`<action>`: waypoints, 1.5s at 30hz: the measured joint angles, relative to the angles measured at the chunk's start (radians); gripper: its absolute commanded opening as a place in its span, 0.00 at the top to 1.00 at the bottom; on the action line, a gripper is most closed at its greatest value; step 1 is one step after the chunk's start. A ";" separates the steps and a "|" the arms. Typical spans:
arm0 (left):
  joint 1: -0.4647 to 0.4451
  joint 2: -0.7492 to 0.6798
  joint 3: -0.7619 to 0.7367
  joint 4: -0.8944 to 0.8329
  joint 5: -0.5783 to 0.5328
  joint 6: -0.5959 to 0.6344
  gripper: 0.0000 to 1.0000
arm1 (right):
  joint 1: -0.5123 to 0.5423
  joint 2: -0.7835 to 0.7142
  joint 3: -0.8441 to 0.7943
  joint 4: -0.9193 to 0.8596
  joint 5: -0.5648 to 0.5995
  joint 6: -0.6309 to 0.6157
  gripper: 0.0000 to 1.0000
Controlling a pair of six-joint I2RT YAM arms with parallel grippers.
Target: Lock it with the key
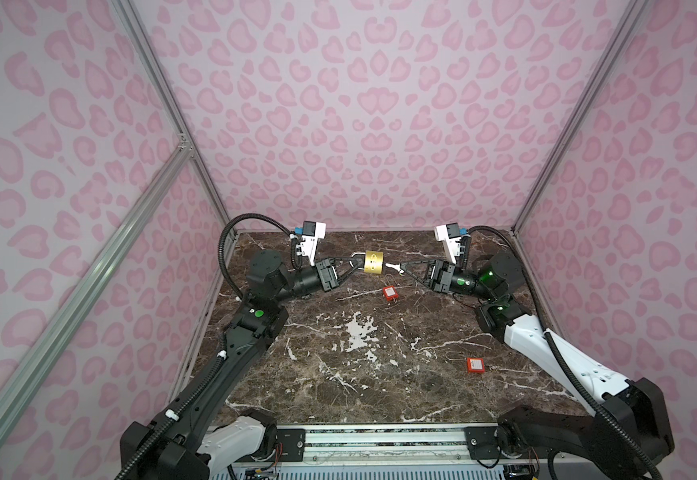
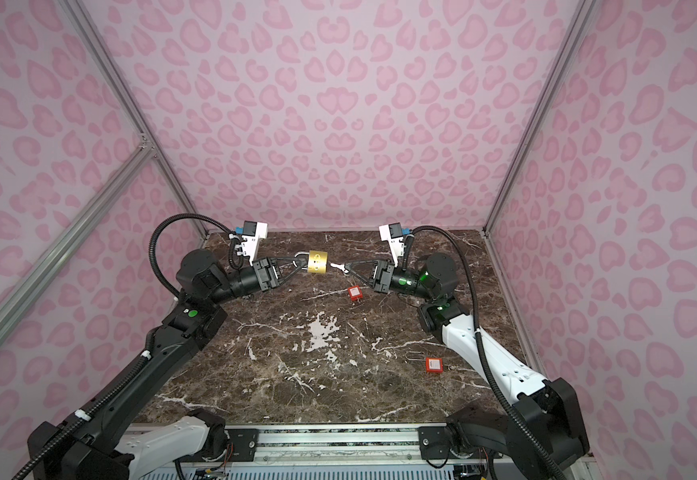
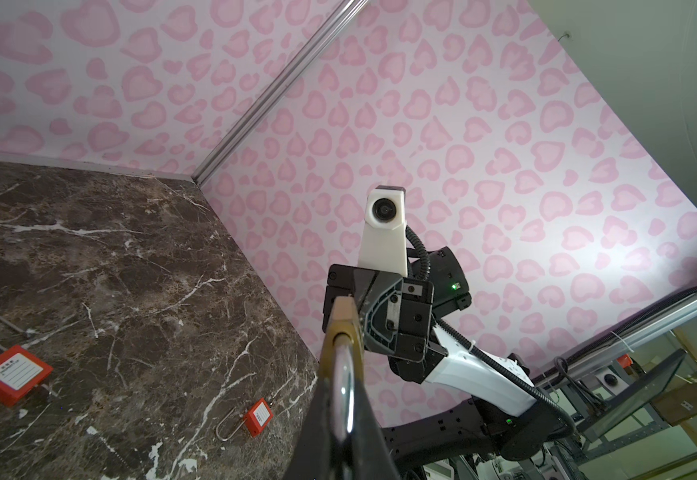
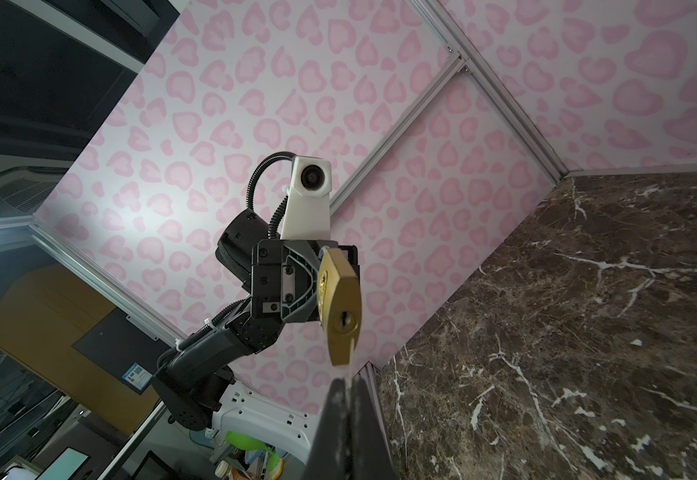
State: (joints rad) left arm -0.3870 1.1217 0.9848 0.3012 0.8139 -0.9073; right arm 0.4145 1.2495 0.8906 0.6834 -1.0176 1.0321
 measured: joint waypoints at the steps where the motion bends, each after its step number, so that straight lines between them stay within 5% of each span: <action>1: 0.000 0.000 0.001 0.000 0.001 0.000 0.96 | -0.003 -0.002 -0.003 0.005 -0.002 0.000 1.00; 8: 0.030 0.015 0.055 -0.063 0.019 0.050 0.96 | -0.054 -0.029 -0.026 0.015 -0.005 0.013 1.00; 15: 0.056 0.160 0.107 -0.364 0.050 0.238 0.97 | -0.140 -0.070 -0.061 0.011 -0.033 0.022 1.00; 21: 0.030 0.329 0.180 -0.706 0.011 0.515 0.97 | -0.188 -0.112 -0.079 -0.041 -0.055 0.001 1.00; 32: 0.016 0.535 0.249 -1.033 -0.007 1.082 0.97 | -0.219 -0.163 -0.114 -0.126 -0.061 -0.054 1.00; 38: -0.018 0.737 0.435 -1.217 -0.106 1.296 0.97 | -0.232 -0.186 -0.114 -0.180 -0.064 -0.085 1.00; 45: -0.033 0.838 0.460 -1.329 -0.221 1.512 0.97 | -0.240 -0.178 -0.099 -0.232 -0.076 -0.111 1.00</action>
State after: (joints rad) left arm -0.4202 1.9602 1.4448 -1.0283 0.5926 0.6044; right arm 0.1745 1.0718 0.7914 0.4519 -1.0931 0.9207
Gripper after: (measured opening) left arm 0.093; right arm 0.049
